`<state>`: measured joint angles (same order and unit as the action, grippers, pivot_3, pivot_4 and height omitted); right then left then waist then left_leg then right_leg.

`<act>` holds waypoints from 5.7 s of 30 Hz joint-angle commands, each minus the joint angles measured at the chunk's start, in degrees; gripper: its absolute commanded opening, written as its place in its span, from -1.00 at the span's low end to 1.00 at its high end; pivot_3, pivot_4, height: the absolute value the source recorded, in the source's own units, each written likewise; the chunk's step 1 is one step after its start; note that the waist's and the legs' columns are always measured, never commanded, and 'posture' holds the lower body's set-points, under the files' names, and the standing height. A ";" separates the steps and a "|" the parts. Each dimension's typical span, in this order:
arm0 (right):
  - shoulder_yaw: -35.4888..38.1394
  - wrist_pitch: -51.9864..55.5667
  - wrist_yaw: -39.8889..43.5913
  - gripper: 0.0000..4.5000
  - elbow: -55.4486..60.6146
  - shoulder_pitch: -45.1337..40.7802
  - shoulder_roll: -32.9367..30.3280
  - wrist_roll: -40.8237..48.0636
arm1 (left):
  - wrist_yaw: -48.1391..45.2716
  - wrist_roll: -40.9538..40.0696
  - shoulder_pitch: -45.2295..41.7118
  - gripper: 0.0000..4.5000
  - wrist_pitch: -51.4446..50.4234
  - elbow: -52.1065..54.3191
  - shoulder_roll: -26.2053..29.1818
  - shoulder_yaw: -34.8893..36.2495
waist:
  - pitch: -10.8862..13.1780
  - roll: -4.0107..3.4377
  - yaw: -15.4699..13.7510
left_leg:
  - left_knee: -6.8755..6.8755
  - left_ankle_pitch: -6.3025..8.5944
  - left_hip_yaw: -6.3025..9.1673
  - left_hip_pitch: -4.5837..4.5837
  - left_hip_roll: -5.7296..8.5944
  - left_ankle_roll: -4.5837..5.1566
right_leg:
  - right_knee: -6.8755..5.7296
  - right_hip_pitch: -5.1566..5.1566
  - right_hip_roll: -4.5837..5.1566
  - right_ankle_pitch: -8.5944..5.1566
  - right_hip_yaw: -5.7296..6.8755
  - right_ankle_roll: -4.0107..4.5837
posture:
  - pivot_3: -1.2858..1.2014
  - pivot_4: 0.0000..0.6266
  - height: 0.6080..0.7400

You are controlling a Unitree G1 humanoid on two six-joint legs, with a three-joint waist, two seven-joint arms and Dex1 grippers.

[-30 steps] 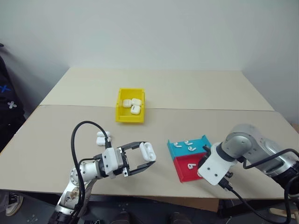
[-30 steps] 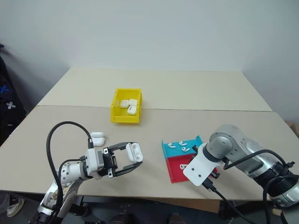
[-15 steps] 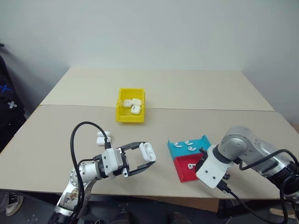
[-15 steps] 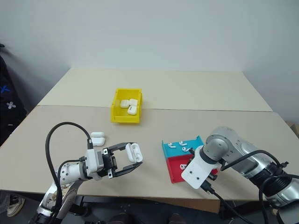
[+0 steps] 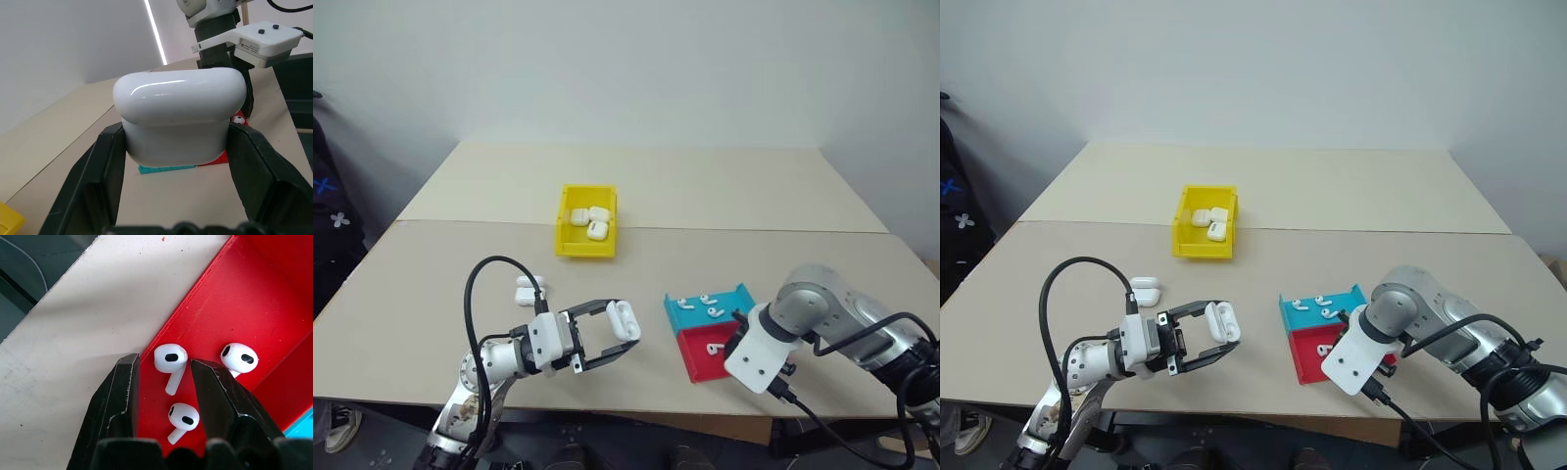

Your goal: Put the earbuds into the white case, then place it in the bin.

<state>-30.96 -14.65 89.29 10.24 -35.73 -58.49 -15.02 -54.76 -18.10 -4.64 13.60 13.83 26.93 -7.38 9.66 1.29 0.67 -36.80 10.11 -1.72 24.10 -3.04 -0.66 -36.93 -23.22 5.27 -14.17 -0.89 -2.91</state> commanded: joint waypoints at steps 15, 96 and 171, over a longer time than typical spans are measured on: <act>0.81 0.64 2.32 -0.52 1.60 -0.99 0.29 0.31 | 0.28 -0.09 -0.20 0.23 0.76 1.63 0.25 0.20 | 0.00 0.00 -0.02 | 0.00 0.00 0.00 -0.01 0.00 0.00 | 0.00 0.01 0.00 0.00 0.00 0.00 | 0.03 -0.52 1.00; 36.12 30.58 -18.67 -0.70 10.89 1.17 24.66 58.14 | 1.39 -20.67 -21.24 0.23 -32.63 18.50 0.58 1.06 | 0.03 0.02 -0.14 | 0.00 0.04 0.10 0.07 0.01 0.09 | 0.10 0.05 -0.09 0.16 0.00 0.13 | 0.03 -0.52 1.00; -1.13 18.16 -1.67 0.01 -40.74 -28.53 19.00 -4.24 | -2.19 -4.79 1.02 0.23 -17.66 16.13 7.52 2.10 | 0.07 -0.07 0.15 | 0.15 0.06 -0.02 0.18 -0.01 0.11 | 0.06 -0.24 -0.06 0.19 -0.04 0.38 | 0.03 -0.52 1.00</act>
<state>-32.91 2.99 87.96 -31.06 -63.75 -39.48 -18.93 -57.35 -22.65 -3.50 -5.19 28.07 34.60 -5.42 9.73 1.22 0.82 -36.65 10.17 -1.74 24.28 -3.05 -0.55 -36.89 -23.46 5.21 -13.98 -0.93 -2.53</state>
